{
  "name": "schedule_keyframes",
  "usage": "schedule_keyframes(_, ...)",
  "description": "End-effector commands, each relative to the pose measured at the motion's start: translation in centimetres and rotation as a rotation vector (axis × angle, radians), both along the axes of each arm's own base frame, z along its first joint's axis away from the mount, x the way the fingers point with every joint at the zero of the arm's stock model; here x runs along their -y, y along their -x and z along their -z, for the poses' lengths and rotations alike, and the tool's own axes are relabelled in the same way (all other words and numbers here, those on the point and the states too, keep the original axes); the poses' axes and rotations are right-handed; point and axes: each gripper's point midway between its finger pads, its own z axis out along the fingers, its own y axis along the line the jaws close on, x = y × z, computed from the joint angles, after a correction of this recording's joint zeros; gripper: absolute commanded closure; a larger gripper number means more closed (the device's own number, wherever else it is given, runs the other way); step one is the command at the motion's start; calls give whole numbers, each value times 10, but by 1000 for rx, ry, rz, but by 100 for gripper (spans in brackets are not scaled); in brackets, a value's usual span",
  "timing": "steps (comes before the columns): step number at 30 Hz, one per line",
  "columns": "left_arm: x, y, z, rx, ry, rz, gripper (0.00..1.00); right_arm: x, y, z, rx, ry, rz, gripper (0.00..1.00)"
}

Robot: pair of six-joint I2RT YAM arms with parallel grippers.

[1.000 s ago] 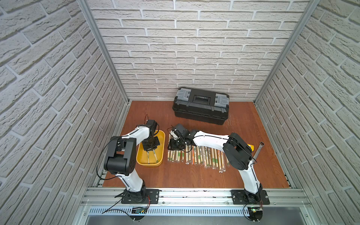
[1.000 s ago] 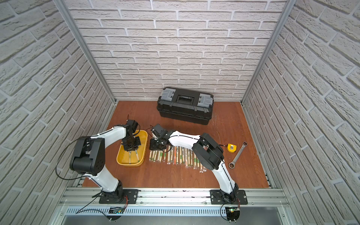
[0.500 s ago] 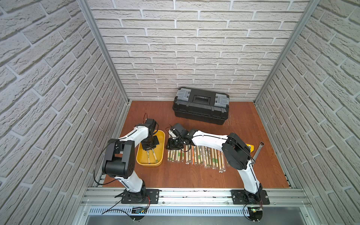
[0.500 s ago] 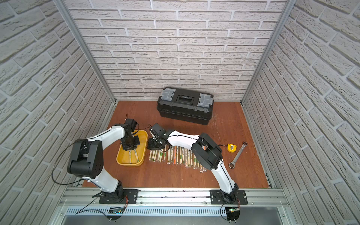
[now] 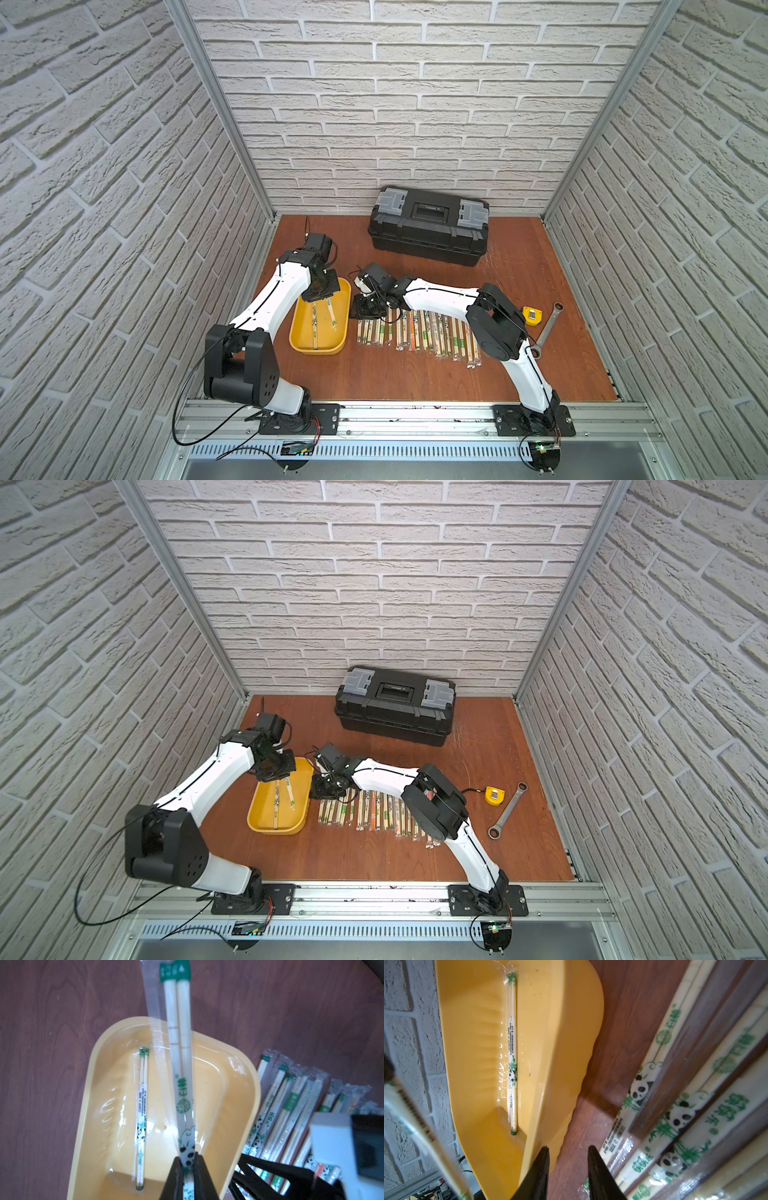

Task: Take the paired disposable chopsticks out of the storage box
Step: Pick up the paired disposable chopsticks from the storage box, then place the paired disposable chopsticks at the center of the board.

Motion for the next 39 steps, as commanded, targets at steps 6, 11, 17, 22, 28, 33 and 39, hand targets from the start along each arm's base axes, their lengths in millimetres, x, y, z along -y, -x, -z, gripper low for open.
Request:
schedule_keyframes(6, 50, -5, -5, -4, -34, 190, 100, 47, -7, -43, 83, -10, 57, 67)
schedule_keyframes(11, 73, -9, 16, -57, -70, 266, 100, 95, 0, -45, 104, 33, 113, 67)
schedule_keyframes(17, 76, -9, 49, -140, -121, 295, 100, 127, 12, -41, 108, 66, 148, 67)
schedule_keyframes(22, 74, -5, 71, -188, -141, 299, 100, 134, 18, -36, 100, 74, 155, 67)
schedule_keyframes(28, 75, -5, 84, -210, -143, 294, 87, 133, 18, -38, 99, 64, 154, 67)
schedule_keyframes(33, 82, -9, 71, -178, -103, 286, 67, 131, 17, -41, 103, 60, 151, 67)
schedule_keyframes(39, 81, -13, 24, -52, -41, 237, 61, 122, 15, -41, 92, 45, 138, 67)
